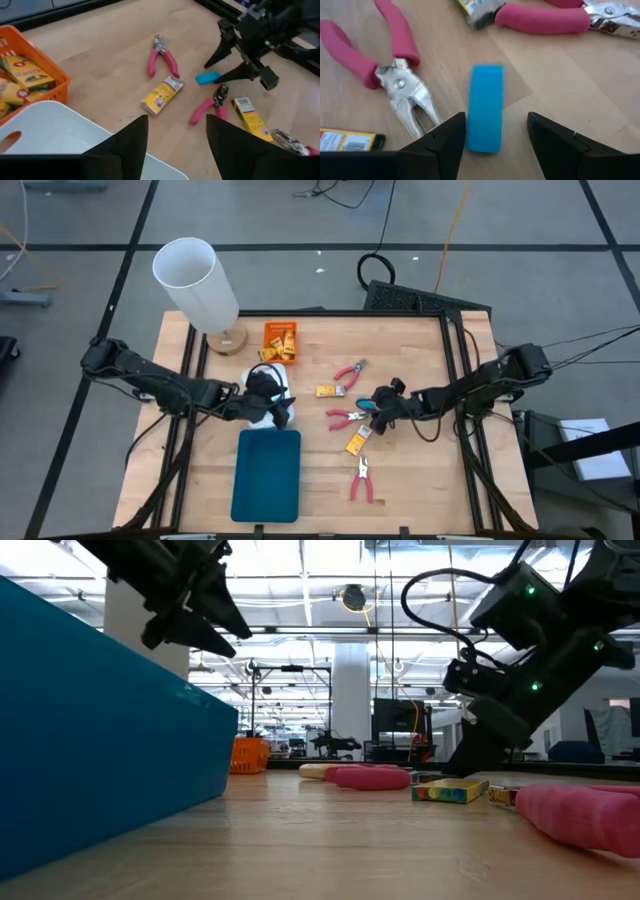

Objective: Pick & Place School Supplies
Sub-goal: Put the blue eraser into the white bin

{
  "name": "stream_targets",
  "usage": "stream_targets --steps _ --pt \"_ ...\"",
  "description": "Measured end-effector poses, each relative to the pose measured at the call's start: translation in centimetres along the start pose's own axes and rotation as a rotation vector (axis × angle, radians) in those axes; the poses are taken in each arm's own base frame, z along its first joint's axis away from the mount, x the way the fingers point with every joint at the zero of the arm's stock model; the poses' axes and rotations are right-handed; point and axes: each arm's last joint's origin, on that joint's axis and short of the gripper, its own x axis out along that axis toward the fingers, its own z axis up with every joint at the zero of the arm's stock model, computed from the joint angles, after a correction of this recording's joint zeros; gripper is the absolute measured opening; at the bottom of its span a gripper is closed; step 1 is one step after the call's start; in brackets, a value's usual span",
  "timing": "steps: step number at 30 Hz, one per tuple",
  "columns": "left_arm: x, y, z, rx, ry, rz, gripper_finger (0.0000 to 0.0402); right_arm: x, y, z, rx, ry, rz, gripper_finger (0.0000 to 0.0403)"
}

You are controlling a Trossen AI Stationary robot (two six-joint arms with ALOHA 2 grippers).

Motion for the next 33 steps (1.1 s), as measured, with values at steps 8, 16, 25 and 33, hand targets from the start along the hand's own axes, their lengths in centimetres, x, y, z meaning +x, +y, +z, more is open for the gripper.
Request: stream_targets --steps 8,16,25,33 --pt "0.3 0.5 0.3 0.014 -0.002 0.021 0.0199 0.3 0.0 -0.3 -0.038 0.016 -0.011 0.0197" --pt "0.4 0.5 0.4 0.012 -0.003 0.025 0.0201 0.4 0.0 -0.4 -0.072 0.045 0.014 0.0124" --pt "0.4 0.5 0.4 0.003 -0.003 0.024 0.0198 0.4 -0.1 -0.5 -0.124 0.057 0.023 0.0065" --pt "0.4 -0.1 1.1 -0.044 -0.063 -0.032 0.0198 -0.9 0.0 2.5 -0.221 -0.051 0.015 0.0066"
